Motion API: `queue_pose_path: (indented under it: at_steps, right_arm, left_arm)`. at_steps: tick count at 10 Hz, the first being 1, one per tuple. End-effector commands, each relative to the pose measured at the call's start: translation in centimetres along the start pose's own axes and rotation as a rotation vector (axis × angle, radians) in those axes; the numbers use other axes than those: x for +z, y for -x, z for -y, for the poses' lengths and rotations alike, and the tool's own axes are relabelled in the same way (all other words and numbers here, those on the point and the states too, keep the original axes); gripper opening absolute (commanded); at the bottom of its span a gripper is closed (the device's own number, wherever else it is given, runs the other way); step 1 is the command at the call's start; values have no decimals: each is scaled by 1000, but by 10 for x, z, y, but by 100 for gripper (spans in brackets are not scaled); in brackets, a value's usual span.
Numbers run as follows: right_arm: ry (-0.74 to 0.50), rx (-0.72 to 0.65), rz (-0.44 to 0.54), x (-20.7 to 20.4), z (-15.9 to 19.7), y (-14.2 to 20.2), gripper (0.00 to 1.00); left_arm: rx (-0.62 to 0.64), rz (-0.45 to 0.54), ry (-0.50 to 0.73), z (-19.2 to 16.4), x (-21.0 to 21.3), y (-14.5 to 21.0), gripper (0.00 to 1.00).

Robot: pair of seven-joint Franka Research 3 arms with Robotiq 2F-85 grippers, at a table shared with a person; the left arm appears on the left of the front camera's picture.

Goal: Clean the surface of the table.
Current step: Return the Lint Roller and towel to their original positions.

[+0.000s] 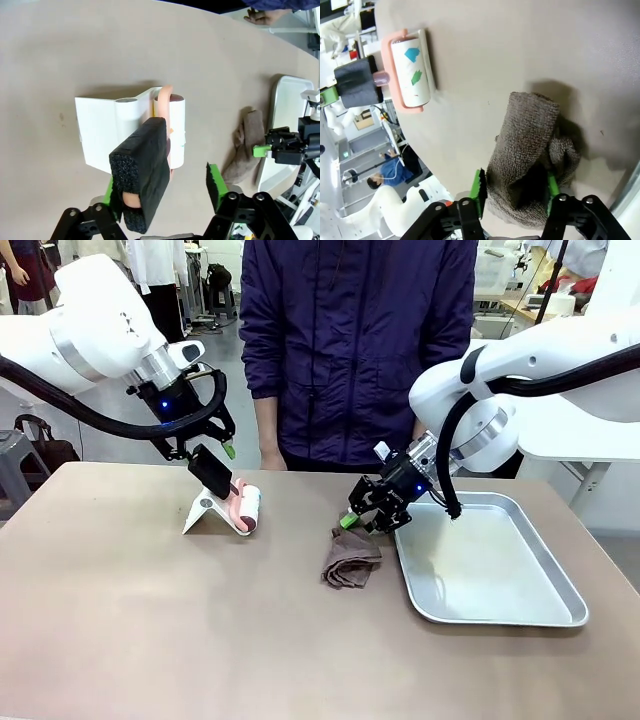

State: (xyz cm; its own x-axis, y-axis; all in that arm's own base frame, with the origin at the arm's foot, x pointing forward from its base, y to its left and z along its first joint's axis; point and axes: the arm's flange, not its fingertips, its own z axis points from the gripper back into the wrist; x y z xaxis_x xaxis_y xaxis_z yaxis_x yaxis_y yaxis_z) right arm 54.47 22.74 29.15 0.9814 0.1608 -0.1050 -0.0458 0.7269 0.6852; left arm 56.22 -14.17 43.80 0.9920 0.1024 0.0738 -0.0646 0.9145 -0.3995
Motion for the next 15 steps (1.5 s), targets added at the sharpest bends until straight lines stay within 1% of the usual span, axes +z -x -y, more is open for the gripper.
queue_pose_path:
  at_steps: [1, 2, 4, 5, 7, 8, 9, 10, 11, 12, 13, 14, 15]
  right_arm:
    - [-4, 18, -12, 3, 0, -5, 94]
    - [-8, 25, -25, 3, 0, -5, 100]
    - [-23, 34, -33, 6, 1, -2, 100]
    - [-62, 58, -41, 12, 2, 2, 100]
    - [-175, 134, -42, 34, 5, 16, 100]
    - [-242, 187, -40, 46, 7, 26, 100]
    - [-333, 252, -50, 63, 10, 38, 100]
    - [-378, 278, -18, 78, 17, 51, 100]
    - [-404, 273, 21, 92, 26, 63, 100]
    - [-432, 281, 59, 101, 35, 78, 100]
    - [-529, 331, 72, 111, 44, 96, 100]
    - [-665, 318, 106, 122, 55, 111, 100]
    - [-777, 301, 175, 132, 67, 127, 100]
  left_arm:
    - [44, 34, -10, -5, 15, 5, 100]
    - [49, 45, -10, -8, 20, 9, 100]
    - [43, 85, -2, -15, 36, 24, 100]
    - [15, 93, 23, -19, 45, 31, 100]
    - [-53, 95, 97, -30, 62, 49, 100]
    - [-89, 96, 156, -36, 69, 59, 100]
    - [-102, 113, 231, -43, 76, 71, 100]
    - [-95, 144, 296, -52, 82, 79, 100]
    - [-115, 155, 385, -63, 88, 88, 100]
    - [-173, 146, 516, -77, 91, 96, 100]
    - [-331, 82, 717, -101, 94, 105, 100]
    - [-338, 63, 870, -129, 95, 110, 100]
    - [-287, 52, 984, -157, 91, 113, 100]
